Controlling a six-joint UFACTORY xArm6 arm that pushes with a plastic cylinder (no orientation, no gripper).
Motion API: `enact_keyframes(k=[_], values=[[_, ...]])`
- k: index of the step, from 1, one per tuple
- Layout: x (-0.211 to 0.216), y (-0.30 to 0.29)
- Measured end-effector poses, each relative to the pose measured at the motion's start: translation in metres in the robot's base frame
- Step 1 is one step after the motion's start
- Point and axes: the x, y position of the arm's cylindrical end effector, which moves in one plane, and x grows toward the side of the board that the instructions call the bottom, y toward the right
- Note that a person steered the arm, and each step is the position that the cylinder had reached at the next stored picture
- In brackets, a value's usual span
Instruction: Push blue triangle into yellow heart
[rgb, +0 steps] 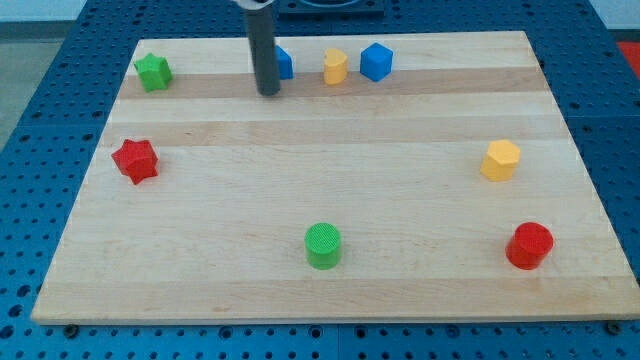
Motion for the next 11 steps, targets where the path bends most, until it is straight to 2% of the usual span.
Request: enact_keyframes(k=[1,2,4,5,9,10,11], values=[[0.011,-0.013],[-0.033,-0.044],[-0.044,-0.044],[-0.045,-0.006],[-0.045,0.043],[-0.045,0.040],[-0.034,-0.017]])
